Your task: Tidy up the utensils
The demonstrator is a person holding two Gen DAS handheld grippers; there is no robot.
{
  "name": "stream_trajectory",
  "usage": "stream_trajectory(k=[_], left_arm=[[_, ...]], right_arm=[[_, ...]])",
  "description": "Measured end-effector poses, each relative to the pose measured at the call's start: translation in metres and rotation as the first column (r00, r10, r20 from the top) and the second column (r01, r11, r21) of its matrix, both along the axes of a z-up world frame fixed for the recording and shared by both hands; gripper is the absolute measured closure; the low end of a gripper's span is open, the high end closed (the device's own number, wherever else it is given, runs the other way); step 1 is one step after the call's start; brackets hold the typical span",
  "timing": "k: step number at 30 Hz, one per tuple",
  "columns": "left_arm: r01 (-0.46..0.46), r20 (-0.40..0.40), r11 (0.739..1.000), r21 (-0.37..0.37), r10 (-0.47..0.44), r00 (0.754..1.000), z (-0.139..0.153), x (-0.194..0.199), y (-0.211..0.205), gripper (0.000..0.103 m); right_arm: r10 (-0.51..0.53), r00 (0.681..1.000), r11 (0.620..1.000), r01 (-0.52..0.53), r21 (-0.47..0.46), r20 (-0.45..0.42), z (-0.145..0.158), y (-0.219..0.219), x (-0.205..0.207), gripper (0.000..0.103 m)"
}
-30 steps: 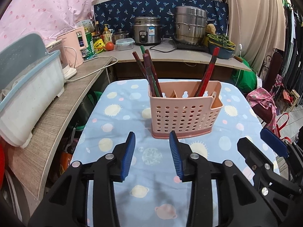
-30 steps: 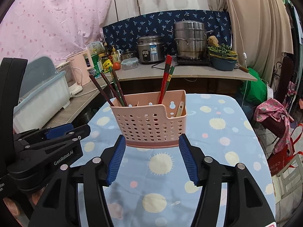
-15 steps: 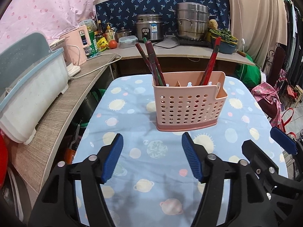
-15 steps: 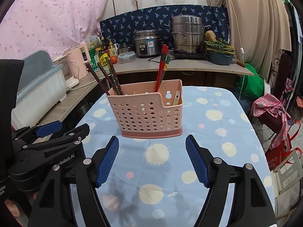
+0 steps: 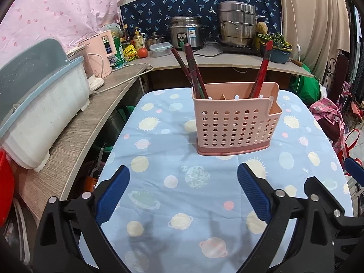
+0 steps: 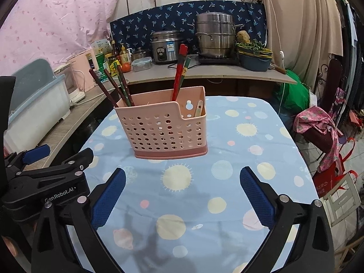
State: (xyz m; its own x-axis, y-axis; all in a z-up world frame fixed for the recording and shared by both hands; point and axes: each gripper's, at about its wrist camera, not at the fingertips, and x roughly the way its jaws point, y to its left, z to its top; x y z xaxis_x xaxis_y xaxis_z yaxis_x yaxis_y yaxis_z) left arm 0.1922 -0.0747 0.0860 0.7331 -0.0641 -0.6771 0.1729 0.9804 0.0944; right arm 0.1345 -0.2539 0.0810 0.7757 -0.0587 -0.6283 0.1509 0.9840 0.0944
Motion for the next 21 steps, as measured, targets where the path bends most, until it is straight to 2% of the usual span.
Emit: stream_trajectory(k=[21], left_arm=[[-0.016,0.016,0.999,0.030,0.016,1.000,-0.0043,-0.0017,0.0012,0.008]], right_arm=[[-0.022,1.000,1.000,0.022,0.013,-0.012,-0.0073,-0.0049,-0.0012,0.006]])
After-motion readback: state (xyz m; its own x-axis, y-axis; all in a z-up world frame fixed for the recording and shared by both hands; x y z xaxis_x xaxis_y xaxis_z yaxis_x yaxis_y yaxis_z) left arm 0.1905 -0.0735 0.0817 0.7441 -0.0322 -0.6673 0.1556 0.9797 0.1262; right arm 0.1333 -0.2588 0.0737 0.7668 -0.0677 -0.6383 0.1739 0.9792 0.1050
